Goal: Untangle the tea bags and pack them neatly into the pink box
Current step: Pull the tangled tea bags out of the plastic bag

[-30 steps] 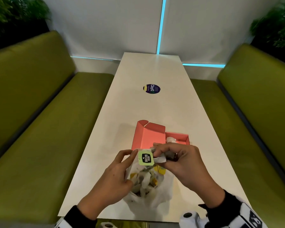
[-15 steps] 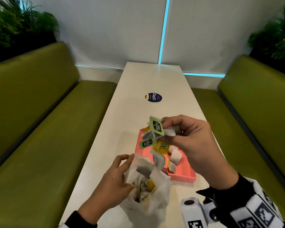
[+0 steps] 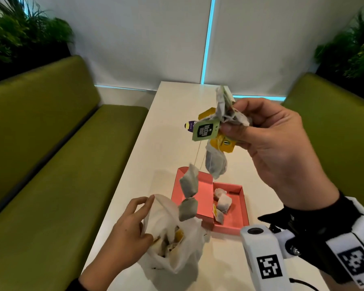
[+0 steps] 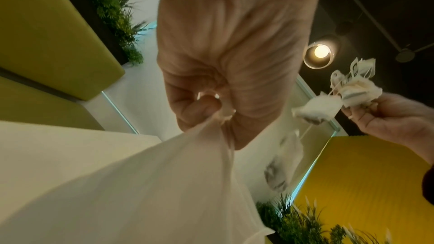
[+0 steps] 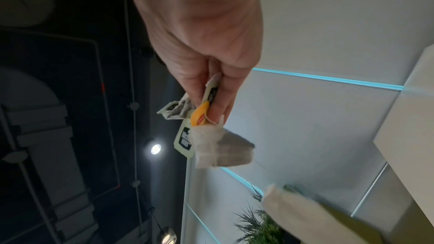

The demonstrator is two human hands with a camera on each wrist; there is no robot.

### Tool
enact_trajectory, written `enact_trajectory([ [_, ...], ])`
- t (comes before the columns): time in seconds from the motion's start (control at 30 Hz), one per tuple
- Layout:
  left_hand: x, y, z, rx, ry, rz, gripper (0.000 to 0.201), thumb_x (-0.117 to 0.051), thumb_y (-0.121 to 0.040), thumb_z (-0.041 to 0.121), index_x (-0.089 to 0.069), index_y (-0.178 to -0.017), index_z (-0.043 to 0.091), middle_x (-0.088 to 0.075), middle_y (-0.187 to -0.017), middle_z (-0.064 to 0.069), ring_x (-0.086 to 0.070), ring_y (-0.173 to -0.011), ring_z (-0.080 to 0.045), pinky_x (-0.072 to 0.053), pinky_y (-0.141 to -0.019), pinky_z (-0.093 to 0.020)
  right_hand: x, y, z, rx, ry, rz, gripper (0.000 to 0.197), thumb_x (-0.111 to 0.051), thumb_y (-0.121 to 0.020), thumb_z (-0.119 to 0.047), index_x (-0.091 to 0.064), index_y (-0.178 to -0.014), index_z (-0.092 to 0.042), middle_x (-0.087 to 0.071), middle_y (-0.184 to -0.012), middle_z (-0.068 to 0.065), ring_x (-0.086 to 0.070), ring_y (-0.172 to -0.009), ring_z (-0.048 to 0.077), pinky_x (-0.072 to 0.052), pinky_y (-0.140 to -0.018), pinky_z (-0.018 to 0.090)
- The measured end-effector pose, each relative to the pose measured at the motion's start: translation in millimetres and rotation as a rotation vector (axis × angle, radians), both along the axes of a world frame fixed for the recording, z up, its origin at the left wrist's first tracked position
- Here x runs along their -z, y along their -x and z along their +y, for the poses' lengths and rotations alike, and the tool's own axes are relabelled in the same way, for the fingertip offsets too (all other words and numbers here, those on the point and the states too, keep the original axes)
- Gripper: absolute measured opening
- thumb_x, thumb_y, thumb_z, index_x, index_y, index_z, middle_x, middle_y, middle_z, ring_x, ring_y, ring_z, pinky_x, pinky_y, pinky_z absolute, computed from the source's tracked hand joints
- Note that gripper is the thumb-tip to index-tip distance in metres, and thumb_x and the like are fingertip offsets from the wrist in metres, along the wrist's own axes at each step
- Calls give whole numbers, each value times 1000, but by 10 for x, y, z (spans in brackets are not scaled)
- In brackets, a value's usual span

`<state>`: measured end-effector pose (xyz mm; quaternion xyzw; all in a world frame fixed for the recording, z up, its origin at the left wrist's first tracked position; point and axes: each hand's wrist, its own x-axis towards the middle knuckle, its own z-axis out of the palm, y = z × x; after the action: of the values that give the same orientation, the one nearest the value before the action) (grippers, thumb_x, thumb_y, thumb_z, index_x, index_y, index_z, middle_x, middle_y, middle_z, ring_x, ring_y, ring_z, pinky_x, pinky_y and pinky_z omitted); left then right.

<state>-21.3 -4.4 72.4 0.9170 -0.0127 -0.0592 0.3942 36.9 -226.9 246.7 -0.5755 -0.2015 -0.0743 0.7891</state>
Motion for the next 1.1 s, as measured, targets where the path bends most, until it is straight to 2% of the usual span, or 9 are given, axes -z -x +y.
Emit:
enact_trajectory([
  [0.1,-51,65,94,-59,-41,-19,83,-59,-74,-1,-32,-143,36,-31,-125,27,-54,-78,-7,-44,-63,-18,-10,-3,-54,37,14,8,26,-72,-53,6,-63,-69,-12,-70,-67,-2,-65,-58,13,-50,-51,21],
  [0.27,-147,117,268,-264,-156,0,79,-62,-77,5,-30,-145,32,-30,-120,23,-53,-65,-4,-36,-58,-14,12,-16,-123,90,24,34,26,-68,-52,2,-60,-75,-10,-71,-67,-4,-66,-60,12,-52,-54,22],
  [0.4,-169,67,407,-398,-229,6,80,-63,-79,11,-24,-148,28,-29,-129,16,-54,-70,-5,-36,-63,-27,42,-27,-170,120,30,50,26,-68,-53,1,-60,-76,-10,-71,-67,-4,-66,-59,11,-52,-53,21],
  [0.67,-43,-297,394,-546,-221,-41,80,-63,-83,14,-19,-150,16,-21,-144,0,-54,-83,-21,-39,-75,-32,98,-62,-214,166,7,68,27,-68,-53,0,-61,-77,-9,-72,-67,-3,-68,-61,12,-53,-53,22],
  [0.8,51,-447,244,-520,-203,-111,80,-67,-83,13,-20,-148,12,-20,-143,-5,-55,-84,-28,-46,-82,-41,79,-83,-227,174,-4,63,27,-67,-54,2,-61,-78,-9,-72,-68,-3,-68,-62,12,-52,-53,21],
  [0.9,222,-500,146,-400,-256,-180,72,-67,-83,14,-30,-143,12,-27,-142,-9,-57,-76,-29,-48,-68,-35,8,-117,-244,180,-53,48,27,-66,-55,3,-60,-78,-9,-72,-67,-2,-68,-61,11,-52,-52,21],
  [0.97,357,-514,106,-329,-350,-151,71,-70,-81,19,-35,-142,14,-32,-140,-8,-57,-83,-29,-45,-63,-32,-81,-147,-253,185,-88,29,27,-65,-56,4,-59,-78,-9,-71,-65,-3,-68,-61,10,-54,-53,22],
  [1.03,499,-537,87,-255,-390,-131,71,-77,-71,19,-48,-135,12,-45,-130,-13,-56,-90,-34,-48,-62,-36,-197,-185,-264,185,-109,9,26,-65,-57,4,-58,-78,-9,-71,-65,-3,-67,-62,11,-56,-57,23],
  [1.1,655,-577,89,-179,-414,-104,72,-87,-56,20,-60,-121,9,-56,-113,-18,-57,-83,-40,-51,-59,-42,-322,-218,-270,173,-122,-15,25,-65,-58,3,-57,-79,-9,-70,-65,-2,-67,-63,11,-56,-60,24],
])
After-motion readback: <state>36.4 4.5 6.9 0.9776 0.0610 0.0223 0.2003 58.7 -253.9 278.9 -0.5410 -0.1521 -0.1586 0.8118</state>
